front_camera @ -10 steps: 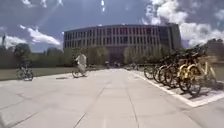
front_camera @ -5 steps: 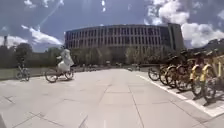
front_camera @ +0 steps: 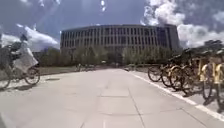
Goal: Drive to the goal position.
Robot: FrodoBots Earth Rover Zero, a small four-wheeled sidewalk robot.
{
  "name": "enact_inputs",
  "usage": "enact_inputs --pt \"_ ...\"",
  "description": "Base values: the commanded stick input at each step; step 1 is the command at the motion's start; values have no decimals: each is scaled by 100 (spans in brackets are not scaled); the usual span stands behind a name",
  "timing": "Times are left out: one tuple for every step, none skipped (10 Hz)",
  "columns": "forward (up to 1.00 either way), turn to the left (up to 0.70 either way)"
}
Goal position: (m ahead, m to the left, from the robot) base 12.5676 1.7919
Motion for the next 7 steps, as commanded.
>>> enact_inputs --pt "70 -35" --pt "70 -35" --pt "70 4" --pt "70 0" --pt "70 0" --pt "70 3" --pt "70 7"
